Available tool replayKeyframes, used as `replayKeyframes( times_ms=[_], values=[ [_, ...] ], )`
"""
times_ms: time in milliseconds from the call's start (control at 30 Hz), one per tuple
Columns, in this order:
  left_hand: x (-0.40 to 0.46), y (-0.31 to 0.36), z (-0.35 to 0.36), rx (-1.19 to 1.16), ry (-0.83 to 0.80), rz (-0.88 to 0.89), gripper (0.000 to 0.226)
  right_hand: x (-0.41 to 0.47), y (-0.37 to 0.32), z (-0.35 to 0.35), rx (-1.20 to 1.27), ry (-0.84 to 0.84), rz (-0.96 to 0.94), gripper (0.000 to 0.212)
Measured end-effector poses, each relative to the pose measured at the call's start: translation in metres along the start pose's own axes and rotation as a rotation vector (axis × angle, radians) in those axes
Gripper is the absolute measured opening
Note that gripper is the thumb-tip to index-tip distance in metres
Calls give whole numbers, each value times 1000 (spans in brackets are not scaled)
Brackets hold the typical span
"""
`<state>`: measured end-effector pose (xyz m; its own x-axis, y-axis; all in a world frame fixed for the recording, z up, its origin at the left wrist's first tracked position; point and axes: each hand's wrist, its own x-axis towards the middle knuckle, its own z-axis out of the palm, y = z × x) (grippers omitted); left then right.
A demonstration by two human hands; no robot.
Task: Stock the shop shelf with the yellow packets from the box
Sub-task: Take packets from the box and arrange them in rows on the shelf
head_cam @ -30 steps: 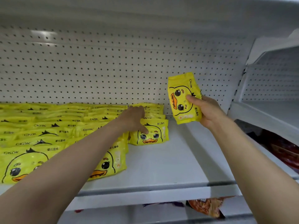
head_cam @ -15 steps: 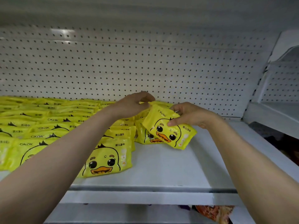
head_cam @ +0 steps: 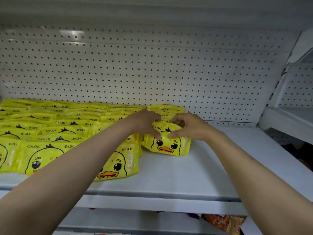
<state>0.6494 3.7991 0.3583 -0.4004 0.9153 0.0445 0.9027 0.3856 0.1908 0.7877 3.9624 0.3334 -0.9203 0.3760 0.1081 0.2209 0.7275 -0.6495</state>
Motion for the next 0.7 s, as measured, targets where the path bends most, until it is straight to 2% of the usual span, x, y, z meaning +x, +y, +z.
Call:
replayKeyframes(
  times_ms=[67, 167, 233, 333, 400, 467, 600, 700],
  values=[
    [2, 0, -1, -13, -16, -12, 60, -1, 2, -3, -56, -23, 22, 57],
    [4, -5, 0, -37, -16, 8, 37, -2, 1, -8, -106, -20, 23, 52],
    [3, -8, 0, -81, -35, 12, 39, -4, 1, -11, -87, -27, 9, 46],
    [-2, -12, -1, -110, -71, -40, 27, -5, 4, -13, 2, -6, -7, 39],
    [-2, -13, 1, -76, -64, -67, 26, -5, 5, -10, 13, 15, -25, 36],
    [-1, -10, 3, -6, -35, -68, 33, -5, 5, -5, -15, 39, -50, 34],
    [-4, 3, 10, 114, -36, -131, 68, -5, 3, 2, -79, 51, -94, 35],
    [-2, 6, 19, 191, -41, -149, 83, -8, 1, 5, -165, -4, -84, 51]
  ],
)
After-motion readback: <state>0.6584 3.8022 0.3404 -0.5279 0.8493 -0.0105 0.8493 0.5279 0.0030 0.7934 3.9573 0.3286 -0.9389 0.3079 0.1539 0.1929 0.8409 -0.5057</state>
